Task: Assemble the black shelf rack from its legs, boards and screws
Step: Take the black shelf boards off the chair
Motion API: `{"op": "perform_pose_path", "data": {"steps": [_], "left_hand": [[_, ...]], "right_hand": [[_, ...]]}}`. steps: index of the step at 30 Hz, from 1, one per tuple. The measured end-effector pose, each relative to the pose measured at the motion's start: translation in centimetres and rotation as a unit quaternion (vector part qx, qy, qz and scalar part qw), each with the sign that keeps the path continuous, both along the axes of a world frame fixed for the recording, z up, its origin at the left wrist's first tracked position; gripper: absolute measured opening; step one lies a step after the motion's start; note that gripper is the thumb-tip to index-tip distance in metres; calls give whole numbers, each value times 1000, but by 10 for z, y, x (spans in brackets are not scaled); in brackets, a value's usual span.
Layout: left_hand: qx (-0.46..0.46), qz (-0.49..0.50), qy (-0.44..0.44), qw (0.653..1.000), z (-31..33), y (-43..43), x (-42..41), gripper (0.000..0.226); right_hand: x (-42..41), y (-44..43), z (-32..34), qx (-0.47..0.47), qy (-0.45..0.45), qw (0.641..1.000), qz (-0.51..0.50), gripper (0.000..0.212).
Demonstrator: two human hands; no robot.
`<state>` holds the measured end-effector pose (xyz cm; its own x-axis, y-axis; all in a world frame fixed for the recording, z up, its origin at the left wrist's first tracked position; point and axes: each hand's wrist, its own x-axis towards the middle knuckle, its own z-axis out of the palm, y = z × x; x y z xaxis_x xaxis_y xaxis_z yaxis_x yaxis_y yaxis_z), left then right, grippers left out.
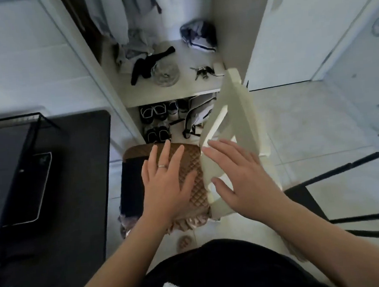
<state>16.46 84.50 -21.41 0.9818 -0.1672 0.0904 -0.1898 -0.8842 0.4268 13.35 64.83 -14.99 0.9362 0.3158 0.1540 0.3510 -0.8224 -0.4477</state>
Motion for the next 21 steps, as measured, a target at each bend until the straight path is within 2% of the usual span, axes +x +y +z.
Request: {"op": "perform_pose_path", "data": {"steps": [7, 13, 16, 19, 21], "left_hand": [[22, 65, 162, 984, -83, 76, -12, 67], [-15, 206, 321, 924, -182, 100, -34, 68], [-114, 294, 364, 876, -229, 99, -47, 65], [-288, 419, 367, 779, -270, 93, -52, 54], [-339, 476, 341, 736, -297, 95, -48, 49]], "right_hand": [[31, 76, -78, -55, 121, 990, 43, 62], [40, 118, -186, -132, 261, 954, 59, 61], [42, 136, -239, -152, 327, 929, 85, 60], [46, 155, -288, -147, 379, 908, 99, 59], [51, 166, -321, -141, 397, 900, 108, 60]]}}
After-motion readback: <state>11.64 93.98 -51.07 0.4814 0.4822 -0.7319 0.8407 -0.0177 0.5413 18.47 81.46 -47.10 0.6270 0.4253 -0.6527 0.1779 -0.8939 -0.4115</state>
